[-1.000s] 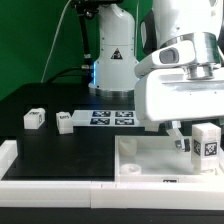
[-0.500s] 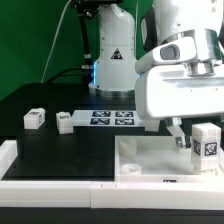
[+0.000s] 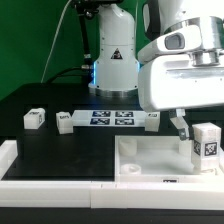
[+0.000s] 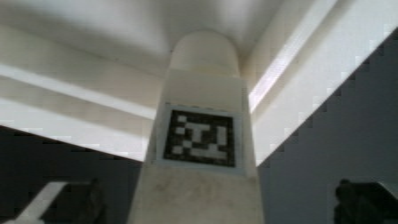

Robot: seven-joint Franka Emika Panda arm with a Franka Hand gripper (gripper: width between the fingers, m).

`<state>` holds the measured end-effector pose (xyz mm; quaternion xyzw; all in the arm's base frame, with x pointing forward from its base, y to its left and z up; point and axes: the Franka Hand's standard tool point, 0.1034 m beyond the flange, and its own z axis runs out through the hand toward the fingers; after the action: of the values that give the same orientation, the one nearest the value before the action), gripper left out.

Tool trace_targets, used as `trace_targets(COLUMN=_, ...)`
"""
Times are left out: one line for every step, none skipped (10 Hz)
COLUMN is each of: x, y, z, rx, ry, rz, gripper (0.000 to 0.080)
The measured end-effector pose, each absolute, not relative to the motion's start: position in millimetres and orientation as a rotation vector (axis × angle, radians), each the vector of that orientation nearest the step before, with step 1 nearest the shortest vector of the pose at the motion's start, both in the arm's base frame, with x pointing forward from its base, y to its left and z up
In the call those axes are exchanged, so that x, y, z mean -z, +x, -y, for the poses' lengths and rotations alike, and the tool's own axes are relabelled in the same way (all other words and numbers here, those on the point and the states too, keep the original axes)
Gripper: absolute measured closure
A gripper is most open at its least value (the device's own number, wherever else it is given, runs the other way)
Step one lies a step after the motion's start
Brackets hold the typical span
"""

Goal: Assemble one leg

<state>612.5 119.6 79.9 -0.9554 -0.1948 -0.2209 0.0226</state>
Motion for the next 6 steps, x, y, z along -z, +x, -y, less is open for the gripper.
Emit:
trace_targets(x=-76.0, y=611.0, z=-118.6, rx=0.615, ry=-2.972, rz=0.572, gripper=0.0150)
trace_targets(x=-72.8, y=608.1, z=-120.6, rx=0.435, ry=-2.996, rz=0.525, gripper=0.0150)
trace_targets(x=-76.4, y=614.1, z=-120.1, rx=0.331, ry=-3.008, rz=0.524, gripper=0.0150)
trace_targets(x=-75.5, y=612.5, z=-118.5, rx=0.145, ry=-3.017, rz=0.508, gripper=0.0150)
trace_targets(x=-76.0, y=616.4, z=-118.1, rx=0.040, ry=-3.016, rz=0.497, gripper=0.0150)
trace_targets(x=-75.4, y=611.2, z=-118.8, rx=-0.135, ry=-3.015, rz=0.492, gripper=0.0150)
